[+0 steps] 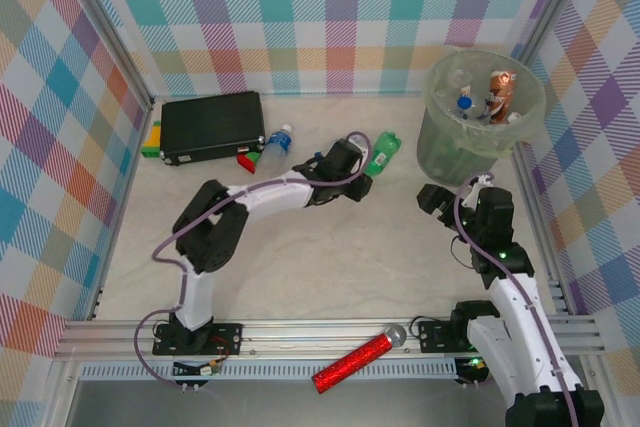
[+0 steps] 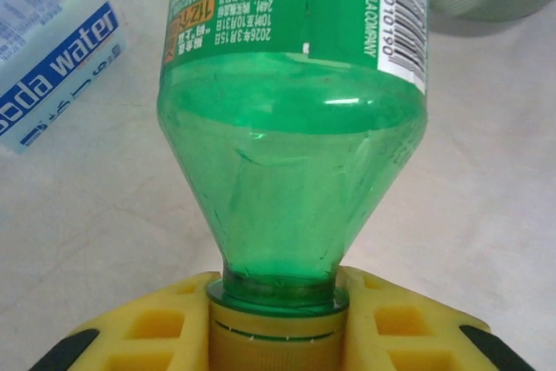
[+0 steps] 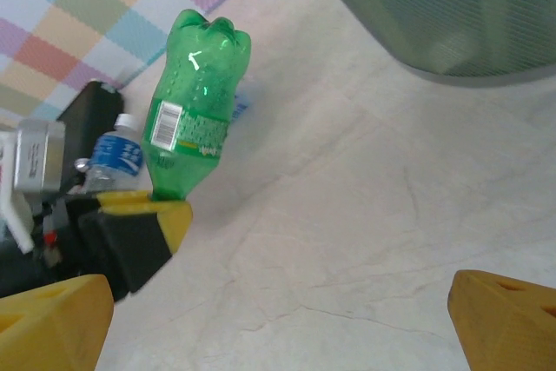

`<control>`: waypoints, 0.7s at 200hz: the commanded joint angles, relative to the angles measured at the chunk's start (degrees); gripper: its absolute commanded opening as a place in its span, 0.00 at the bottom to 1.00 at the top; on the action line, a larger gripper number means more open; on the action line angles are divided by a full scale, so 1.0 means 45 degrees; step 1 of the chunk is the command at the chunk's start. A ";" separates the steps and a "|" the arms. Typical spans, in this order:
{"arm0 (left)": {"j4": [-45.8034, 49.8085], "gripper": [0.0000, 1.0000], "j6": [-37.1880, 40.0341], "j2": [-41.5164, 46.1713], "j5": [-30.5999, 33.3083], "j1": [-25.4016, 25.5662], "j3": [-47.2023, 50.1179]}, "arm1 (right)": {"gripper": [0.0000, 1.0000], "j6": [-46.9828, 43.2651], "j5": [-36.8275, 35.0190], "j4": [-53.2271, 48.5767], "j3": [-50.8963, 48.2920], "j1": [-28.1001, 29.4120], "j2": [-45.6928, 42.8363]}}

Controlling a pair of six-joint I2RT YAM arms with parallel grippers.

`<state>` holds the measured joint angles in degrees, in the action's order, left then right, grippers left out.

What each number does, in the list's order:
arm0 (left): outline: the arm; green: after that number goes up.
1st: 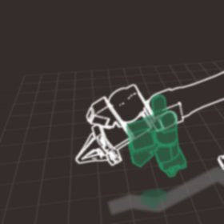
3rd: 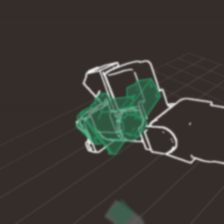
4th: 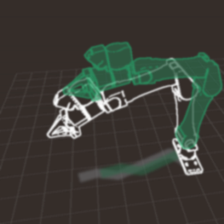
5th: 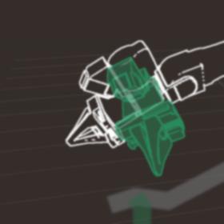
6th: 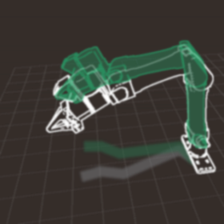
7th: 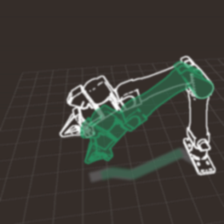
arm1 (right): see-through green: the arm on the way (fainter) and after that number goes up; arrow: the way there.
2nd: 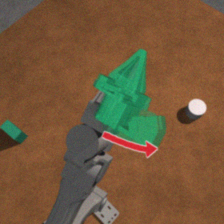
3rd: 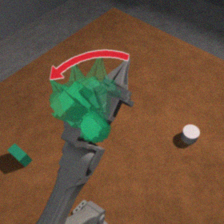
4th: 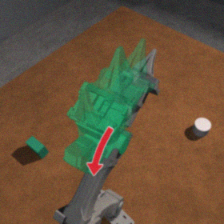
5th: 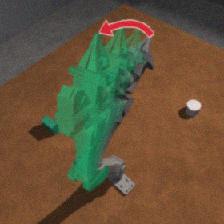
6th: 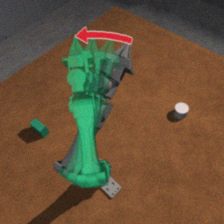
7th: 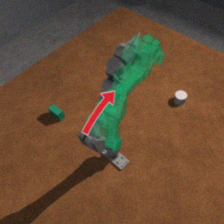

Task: Put the plastic bottles in the bin

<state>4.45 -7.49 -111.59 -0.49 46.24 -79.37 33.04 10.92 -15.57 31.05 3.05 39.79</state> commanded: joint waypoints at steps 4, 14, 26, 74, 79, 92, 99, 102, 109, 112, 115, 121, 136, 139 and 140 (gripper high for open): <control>-0.1798 0.22 -0.0670 0.1687 -0.0366 0.0505 0.1555 | 0.99 0.0141 0.2202 0.0295 0.1103 0.0060 0.0497; -0.2003 0.22 -0.0689 0.2270 -0.0232 0.0750 0.2187 | 0.99 0.0289 0.3112 0.0507 0.1374 0.0064 0.0801; -0.2273 0.22 -0.0717 0.3002 -0.0117 0.1014 0.2852 | 0.99 0.0590 0.3976 0.0575 0.1741 0.0065 0.1236; -0.2563 0.22 -0.0730 0.5103 -0.0102 0.1912 0.4360 | 0.92 0.1468 0.6173 0.0743 0.2952 0.0290 0.2578; -0.2533 0.22 -0.0693 0.5235 -0.0058 0.2000 0.4420 | 0.91 0.1565 0.6284 0.0731 0.3046 0.0344 0.2661; -0.2507 0.22 -0.0656 0.5534 0.0065 0.2249 0.4594 | 0.90 0.1803 0.6466 0.0722 0.3250 0.0501 0.2936; -0.2522 0.21 -0.0659 0.5678 0.0099 0.2348 0.4681 | 0.90 0.1924 0.6496 0.0673 0.3338 0.0631 0.3083; -0.2540 0.21 -0.0660 0.5767 0.0113 0.2401 0.4720 | 0.89 0.1949 0.6499 0.0637 0.3372 0.0673 0.3161; -0.2597 0.21 -0.0661 0.5912 0.0100 0.2471 0.4807 | 0.88 0.2040 0.6479 0.0569 0.3450 0.0770 0.3275; -0.2623 0.21 -0.0656 0.5975 0.0081 0.2495 0.4851 | 0.87 0.2061 0.6480 0.0545 0.3474 0.0805 0.3332; -0.2643 0.21 -0.0650 0.6029 0.0089 0.2525 0.4890 | 0.87 0.2086 0.6480 0.0533 0.3513 0.0858 0.3378; -0.2650 0.21 -0.0651 0.6116 0.0071 0.2602 0.4931 | 0.86 0.2110 0.6474 0.0537 0.3550 0.0935 0.3452; -0.2641 0.21 -0.0585 0.6300 -0.0020 0.2783 0.5018 | 0.83 0.2224 0.6498 0.0560 0.3637 0.1088 0.3535; -0.2616 0.21 -0.0566 0.6324 -0.0027 0.2822 0.5011 | 0.82 0.2223 0.6490 0.0540 0.3668 0.1098 0.3549; -0.2613 0.21 -0.0555 0.6332 -0.0017 0.2836 0.5016 | 0.82 0.2216 0.6504 0.0535 0.3677 0.1109 0.3545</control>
<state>-5.23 -10.07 -85.45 -0.43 57.60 -57.93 41.41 37.87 -13.74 45.45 7.03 55.33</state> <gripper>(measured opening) 0.294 0.837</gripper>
